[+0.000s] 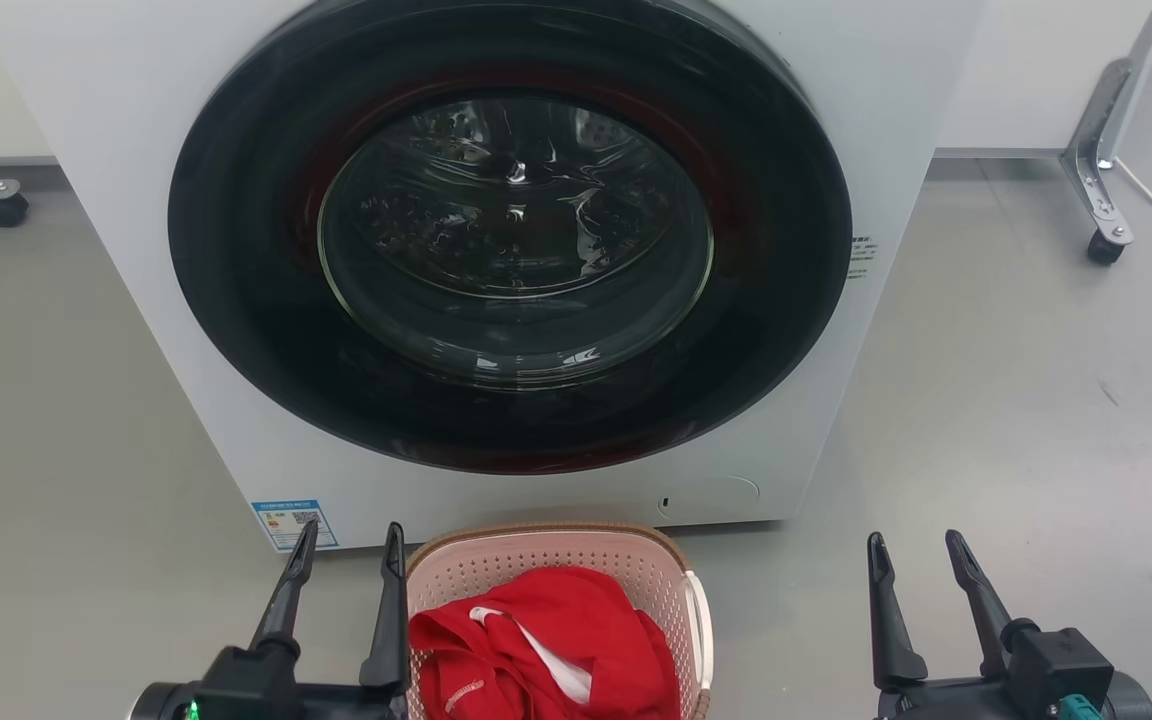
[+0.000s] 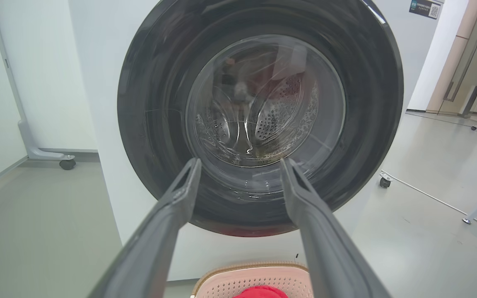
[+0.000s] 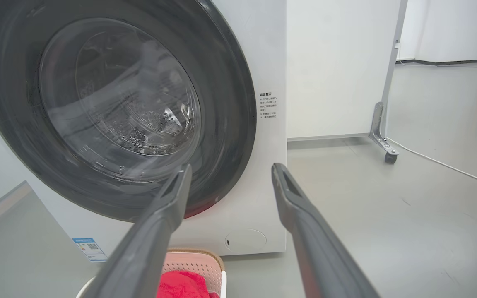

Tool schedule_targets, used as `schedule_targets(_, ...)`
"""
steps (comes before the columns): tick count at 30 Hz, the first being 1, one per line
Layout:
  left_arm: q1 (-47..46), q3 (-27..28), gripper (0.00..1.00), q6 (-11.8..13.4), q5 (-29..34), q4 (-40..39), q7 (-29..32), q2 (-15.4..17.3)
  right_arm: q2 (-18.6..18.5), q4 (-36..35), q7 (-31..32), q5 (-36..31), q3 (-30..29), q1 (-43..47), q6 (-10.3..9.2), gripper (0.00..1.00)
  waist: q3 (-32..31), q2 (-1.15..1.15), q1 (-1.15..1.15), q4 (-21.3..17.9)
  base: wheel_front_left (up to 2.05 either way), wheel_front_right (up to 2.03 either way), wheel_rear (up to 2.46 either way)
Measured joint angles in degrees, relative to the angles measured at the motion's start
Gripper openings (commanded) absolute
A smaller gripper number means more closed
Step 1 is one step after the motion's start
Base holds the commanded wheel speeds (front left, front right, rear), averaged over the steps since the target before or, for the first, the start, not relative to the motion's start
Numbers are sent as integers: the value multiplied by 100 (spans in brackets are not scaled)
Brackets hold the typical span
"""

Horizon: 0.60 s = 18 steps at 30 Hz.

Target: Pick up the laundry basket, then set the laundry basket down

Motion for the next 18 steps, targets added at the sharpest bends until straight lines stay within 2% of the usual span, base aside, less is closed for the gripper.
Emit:
schedule_targets(13,63,-130,100,192,1028,-309,-255,-2,0,-314,-253,-1190,174,10,-167,100,19,0,0,7,0,0,0)
schedule_targets(18,65,-116,100,192,1037,-316,-255,-8,1,-318,-253,-1211,167,29,-168,100,24,0,0,11,0,0,0)
